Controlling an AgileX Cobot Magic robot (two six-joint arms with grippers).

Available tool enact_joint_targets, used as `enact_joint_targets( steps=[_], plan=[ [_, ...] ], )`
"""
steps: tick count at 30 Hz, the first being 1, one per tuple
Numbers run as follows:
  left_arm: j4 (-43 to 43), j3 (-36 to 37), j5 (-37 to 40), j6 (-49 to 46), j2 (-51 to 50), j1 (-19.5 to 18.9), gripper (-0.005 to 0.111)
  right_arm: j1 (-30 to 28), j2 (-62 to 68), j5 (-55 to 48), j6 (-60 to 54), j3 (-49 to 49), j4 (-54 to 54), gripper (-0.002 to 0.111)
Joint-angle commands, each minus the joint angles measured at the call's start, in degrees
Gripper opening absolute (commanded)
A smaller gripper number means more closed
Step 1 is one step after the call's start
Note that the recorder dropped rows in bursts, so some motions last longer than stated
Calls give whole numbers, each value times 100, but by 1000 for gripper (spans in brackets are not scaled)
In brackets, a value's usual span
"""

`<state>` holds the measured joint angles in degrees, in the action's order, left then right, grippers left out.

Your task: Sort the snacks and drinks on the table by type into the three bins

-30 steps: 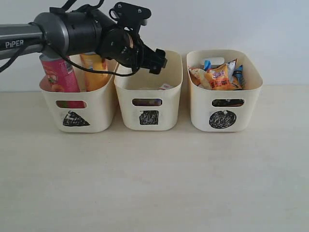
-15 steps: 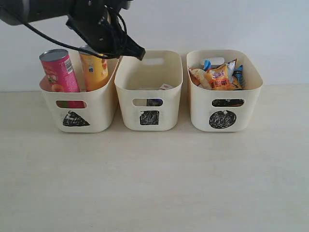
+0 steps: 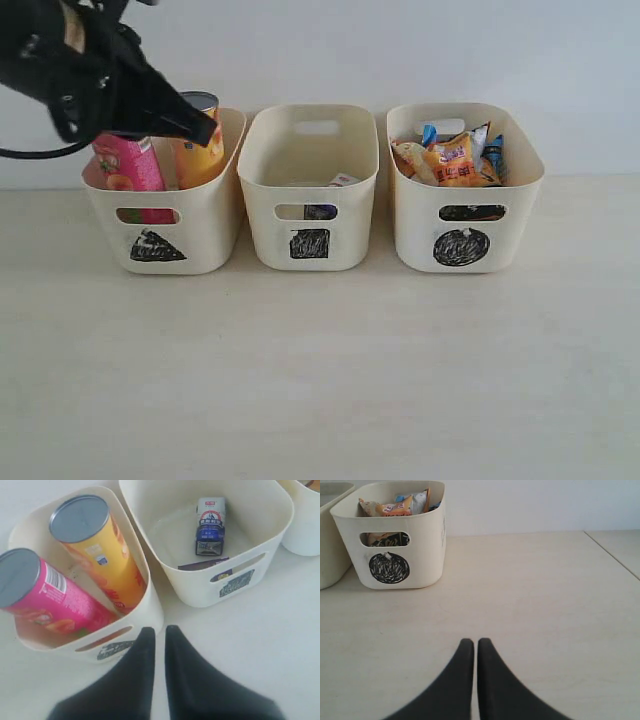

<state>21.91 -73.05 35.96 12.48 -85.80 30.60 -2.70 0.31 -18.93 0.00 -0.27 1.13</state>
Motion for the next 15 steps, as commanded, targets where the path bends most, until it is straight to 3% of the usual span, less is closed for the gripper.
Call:
enact_joint_targets(
  steps=[1, 7, 10, 12, 15],
  plan=[
    [-361, 779, -316, 78, 876, -7, 4, -4, -31, 46, 0, 27, -36, 0],
    [-1085, 1696, -736, 78, 2015, -7, 4, -4, -31, 46, 0, 27, -36, 0],
    [-1095, 1891, -424, 78, 2428, -7, 4, -4, -31, 46, 0, 27, -36, 0],
    [-1535, 2046, 111, 167, 2713, -7, 4, -4, -31, 46, 0, 27, -36, 0],
    [-1550, 2291, 64, -313, 2887, -7, 4, -4, -31, 46, 0, 27, -36, 0]
  ],
)
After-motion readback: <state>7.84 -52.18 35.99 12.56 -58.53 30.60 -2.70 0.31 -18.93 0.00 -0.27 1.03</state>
